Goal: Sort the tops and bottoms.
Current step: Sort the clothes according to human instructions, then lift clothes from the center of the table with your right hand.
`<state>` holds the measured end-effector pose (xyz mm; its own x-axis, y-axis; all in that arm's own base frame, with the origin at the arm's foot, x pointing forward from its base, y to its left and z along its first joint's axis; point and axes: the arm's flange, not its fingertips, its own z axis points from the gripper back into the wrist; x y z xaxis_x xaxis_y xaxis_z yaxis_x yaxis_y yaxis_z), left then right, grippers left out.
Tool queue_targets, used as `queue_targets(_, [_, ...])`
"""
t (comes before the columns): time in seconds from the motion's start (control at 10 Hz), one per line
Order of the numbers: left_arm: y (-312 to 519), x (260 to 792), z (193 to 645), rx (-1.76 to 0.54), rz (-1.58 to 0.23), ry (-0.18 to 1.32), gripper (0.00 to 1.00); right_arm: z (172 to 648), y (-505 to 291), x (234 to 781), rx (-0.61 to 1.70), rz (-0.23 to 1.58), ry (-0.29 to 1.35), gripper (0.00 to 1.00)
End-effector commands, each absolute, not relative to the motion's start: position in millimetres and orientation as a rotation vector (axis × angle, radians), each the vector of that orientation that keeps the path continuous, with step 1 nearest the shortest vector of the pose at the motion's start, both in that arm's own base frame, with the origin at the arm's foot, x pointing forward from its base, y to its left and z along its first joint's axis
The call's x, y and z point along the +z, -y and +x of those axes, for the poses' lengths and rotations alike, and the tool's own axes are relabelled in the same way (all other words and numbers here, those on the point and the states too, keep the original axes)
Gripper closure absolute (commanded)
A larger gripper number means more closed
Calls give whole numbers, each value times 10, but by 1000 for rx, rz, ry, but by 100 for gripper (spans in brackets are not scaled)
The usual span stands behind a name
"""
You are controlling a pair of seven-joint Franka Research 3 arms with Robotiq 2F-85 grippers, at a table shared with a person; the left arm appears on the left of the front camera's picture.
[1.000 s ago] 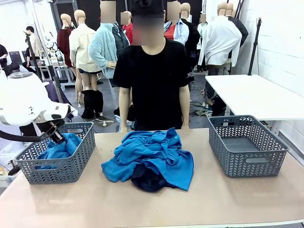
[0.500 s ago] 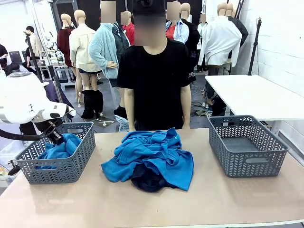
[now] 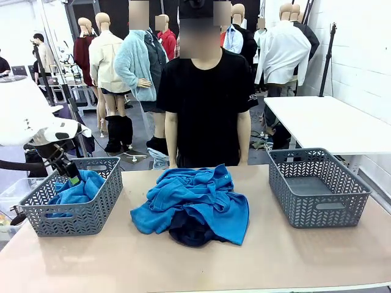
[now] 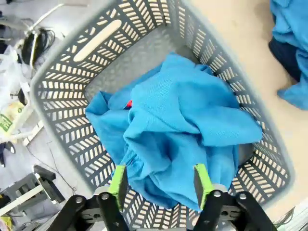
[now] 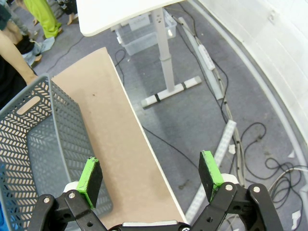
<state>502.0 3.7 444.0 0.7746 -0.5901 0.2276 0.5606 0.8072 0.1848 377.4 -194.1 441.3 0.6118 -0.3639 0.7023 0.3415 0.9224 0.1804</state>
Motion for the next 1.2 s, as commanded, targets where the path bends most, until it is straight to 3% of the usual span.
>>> queue_targets(0.0, [-127, 4638, 4862, -632, 85, 328, 0, 3786, 1914, 4416, -427, 37, 814, 0])
queue_targets(0.4, [-395, 5202, 4720, -597, 117, 413, 0, 3786, 1914, 4416, -427, 37, 814, 0])
queue_targets(1.1, [-235, 5032, 4813, -583, 129, 382, 0, 3786, 1914, 4416, -427, 37, 814, 0])
